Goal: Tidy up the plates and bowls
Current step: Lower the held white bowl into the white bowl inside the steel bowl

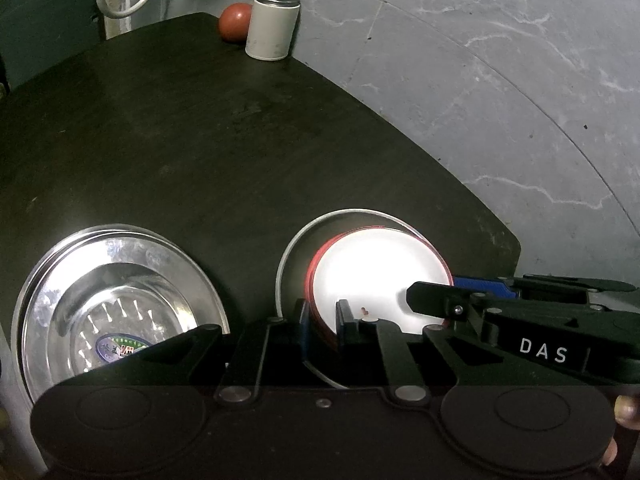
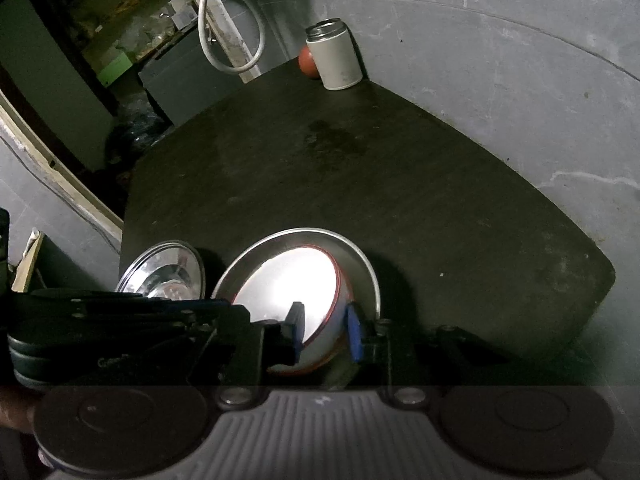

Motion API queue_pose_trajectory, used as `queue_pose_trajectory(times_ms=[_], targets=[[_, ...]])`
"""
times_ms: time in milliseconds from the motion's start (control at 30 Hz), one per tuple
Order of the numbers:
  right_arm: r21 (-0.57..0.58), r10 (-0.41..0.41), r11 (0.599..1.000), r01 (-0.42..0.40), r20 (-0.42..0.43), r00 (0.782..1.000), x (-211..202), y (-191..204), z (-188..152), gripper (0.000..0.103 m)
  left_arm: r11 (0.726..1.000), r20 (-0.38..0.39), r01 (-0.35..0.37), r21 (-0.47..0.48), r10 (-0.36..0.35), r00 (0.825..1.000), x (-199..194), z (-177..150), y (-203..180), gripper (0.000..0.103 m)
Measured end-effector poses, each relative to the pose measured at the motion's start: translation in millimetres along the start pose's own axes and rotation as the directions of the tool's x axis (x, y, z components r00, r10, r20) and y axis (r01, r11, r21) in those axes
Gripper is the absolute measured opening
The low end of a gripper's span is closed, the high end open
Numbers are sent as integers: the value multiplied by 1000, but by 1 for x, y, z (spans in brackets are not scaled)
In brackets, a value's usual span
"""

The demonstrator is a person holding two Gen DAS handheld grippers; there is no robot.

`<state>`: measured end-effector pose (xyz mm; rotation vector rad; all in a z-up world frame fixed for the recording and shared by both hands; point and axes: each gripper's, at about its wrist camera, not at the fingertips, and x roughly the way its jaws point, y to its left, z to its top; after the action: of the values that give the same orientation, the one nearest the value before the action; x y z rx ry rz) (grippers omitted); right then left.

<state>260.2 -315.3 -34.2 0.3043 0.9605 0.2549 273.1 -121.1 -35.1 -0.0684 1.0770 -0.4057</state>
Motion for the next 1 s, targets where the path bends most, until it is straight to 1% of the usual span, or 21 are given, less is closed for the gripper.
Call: queue_pose_trajectory(times_ms=[267, 400, 500, 600, 667, 733, 867, 900, 933, 967, 1000], targets=[[-8, 4, 1000, -4, -2, 1000, 1, -2, 2, 27, 1000, 1, 1, -10, -1, 1000, -2, -1, -1, 14], [-11, 7, 1000, -7, -2, 1000, 0, -2, 2, 27, 1000, 13, 1, -22, -1, 1000, -6, -1, 1, 17], [-15, 14, 1000, -14, 1, 1000, -2, -3, 2, 29, 1000, 27, 1, -27, 0, 1000, -10, -1, 1, 19], [-27, 15, 1000, -15, 11, 1000, -4, -2, 3, 30, 999, 36, 1, -36, 0, 999, -13, -1, 2, 20], [-32, 16, 999, -15, 16, 1000, -6, -2, 3, 30, 999, 45, 1, -41, 1, 999, -15, -1, 2, 27], [-35, 15, 999, -15, 21, 1000, -9, -1, 3, 30, 999, 54, -2, -43, 4, 999, -18, -1, 3, 30], [-39, 13, 999, -11, 33, 999, -13, -1, 4, 32, 998, 72, -7, -58, 11, 997, -24, 0, 2, 43], [-40, 12, 999, -11, 36, 999, -14, -2, 4, 35, 998, 78, -11, -65, 16, 997, -25, 1, 3, 48], [-40, 11, 999, -9, 39, 999, -15, -3, 4, 39, 997, 84, -14, -73, 20, 996, -25, 2, 4, 51], [-40, 9, 999, -7, 43, 999, -17, -3, 5, 42, 997, 89, -15, -80, 22, 996, -27, 3, 4, 56], [-41, 7, 999, -5, 49, 999, -18, -3, 5, 50, 996, 96, -16, -90, 25, 995, -28, 4, 5, 59]])
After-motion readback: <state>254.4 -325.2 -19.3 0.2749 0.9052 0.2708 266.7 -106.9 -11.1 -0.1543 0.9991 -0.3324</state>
